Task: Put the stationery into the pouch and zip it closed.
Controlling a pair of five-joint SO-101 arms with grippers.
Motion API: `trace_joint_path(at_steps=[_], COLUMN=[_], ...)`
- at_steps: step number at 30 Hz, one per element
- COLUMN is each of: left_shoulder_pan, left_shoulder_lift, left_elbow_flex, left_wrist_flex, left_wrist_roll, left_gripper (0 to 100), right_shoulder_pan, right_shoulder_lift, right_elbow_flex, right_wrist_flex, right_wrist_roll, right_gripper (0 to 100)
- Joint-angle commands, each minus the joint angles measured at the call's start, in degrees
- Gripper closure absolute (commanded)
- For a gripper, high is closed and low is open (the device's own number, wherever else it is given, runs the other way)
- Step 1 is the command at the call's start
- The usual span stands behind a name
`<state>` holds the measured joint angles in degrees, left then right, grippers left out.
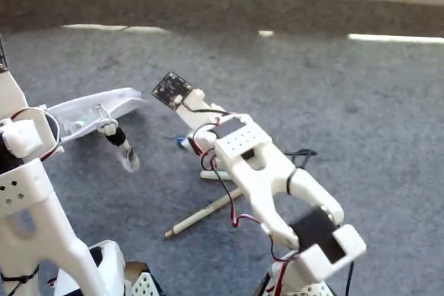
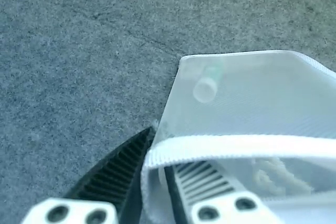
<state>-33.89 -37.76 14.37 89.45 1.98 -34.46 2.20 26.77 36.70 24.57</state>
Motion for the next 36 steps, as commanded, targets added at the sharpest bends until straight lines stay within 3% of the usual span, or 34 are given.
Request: trace_joint_path(at_steps=[1, 16, 21, 24, 36], left_shoulder_pan=[-1.19, -1.1, -1.1, -1.1, -0.92], left_shoulder_lift=[-0.31, -0.31, -0.31, -0.31, -0.31], left_elbow_flex=[0.57, 1.1, 1.1, 1.1, 1.1], left_wrist_flex=[-1.58, -1.58, -1.49, -1.49, -1.41], left_wrist_roll=[0.62, 0.53, 0.53, 0.53, 0.53], left_gripper=[99, 99, 99, 99, 99], right_shoulder_pan=[0.22, 0.31, 0.84, 2.15, 4.18], right_shoulder_lift=[2.59, 14.73, 14.9, 14.81, 0.48], right_elbow_flex=[-5.14, -10.95, -10.86, -10.59, -4.44], right_wrist_flex=[0.31, 0.31, 0.4, 0.4, 0.04], right_wrist_roll=[0.79, 0.88, 0.88, 0.88, 0.35], right_gripper=[84.3, 84.5, 99.8, 99.4, 99.5])
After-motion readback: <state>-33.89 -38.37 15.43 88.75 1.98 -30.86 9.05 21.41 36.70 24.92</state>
